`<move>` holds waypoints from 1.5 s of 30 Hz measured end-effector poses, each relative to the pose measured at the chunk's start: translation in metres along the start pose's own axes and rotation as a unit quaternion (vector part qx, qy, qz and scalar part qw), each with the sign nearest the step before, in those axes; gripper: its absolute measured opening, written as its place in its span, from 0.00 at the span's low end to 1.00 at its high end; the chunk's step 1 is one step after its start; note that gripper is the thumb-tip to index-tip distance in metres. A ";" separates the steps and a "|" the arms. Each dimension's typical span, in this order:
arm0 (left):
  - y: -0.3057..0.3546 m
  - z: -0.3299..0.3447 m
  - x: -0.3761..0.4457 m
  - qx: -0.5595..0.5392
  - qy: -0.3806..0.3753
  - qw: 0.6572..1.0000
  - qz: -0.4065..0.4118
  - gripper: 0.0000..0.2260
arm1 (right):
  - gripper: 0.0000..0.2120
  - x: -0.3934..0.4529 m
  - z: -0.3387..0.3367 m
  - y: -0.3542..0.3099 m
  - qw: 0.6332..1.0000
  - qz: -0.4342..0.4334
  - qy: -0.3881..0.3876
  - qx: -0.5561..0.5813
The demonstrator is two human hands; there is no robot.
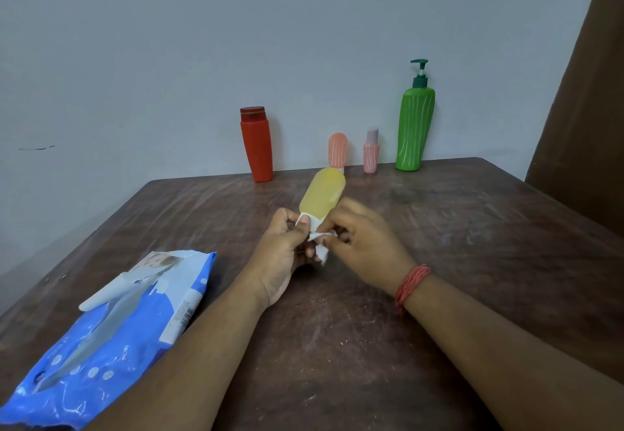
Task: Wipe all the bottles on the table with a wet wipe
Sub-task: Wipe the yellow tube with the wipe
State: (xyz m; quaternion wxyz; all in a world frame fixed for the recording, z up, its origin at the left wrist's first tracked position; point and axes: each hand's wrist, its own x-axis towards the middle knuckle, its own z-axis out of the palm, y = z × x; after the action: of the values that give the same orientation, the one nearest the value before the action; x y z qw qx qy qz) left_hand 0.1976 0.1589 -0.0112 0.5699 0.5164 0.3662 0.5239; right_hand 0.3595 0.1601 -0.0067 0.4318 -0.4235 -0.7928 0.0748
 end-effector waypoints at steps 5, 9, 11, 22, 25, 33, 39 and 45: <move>0.002 0.003 -0.002 -0.040 -0.047 0.998 -0.031 0.06 | 0.06 0.009 -0.009 0.012 0.971 0.090 0.203 0.089; 0.003 0.005 -0.001 -0.060 -0.060 0.994 -0.064 0.06 | 0.11 0.008 -0.010 0.013 0.963 0.120 0.174 0.167; 0.002 0.005 0.001 -0.084 -0.031 0.993 -0.071 0.07 | 0.07 0.004 -0.004 0.005 0.977 0.082 0.122 0.157; 0.000 0.008 0.007 -0.068 0.047 0.994 -0.068 0.20 | 0.09 0.003 -0.001 -0.007 0.998 -0.036 0.038 -0.030; 0.001 0.009 0.006 -0.056 0.056 0.995 -0.065 0.18 | 0.10 0.003 -0.002 -0.006 0.996 -0.052 0.027 -0.070; 0.004 0.010 -0.002 -0.031 -0.014 0.998 -0.045 0.06 | 0.10 0.004 -0.008 -0.009 0.979 -0.116 0.027 -0.164; 0.003 0.013 -0.005 0.006 -0.034 0.998 -0.045 0.09 | 0.11 0.014 -0.035 0.016 0.973 -0.055 0.113 -0.194; 0.004 0.012 -0.004 0.022 -0.018 0.998 -0.052 0.06 | 0.11 0.003 -0.020 -0.007 0.966 -0.160 -0.010 -0.203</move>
State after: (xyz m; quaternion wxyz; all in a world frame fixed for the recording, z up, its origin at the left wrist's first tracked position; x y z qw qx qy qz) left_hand 0.2071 0.1527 -0.0055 0.5913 0.5183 0.3938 0.4760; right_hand 0.3700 0.1529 0.0106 0.3352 -0.3692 -0.8531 -0.1533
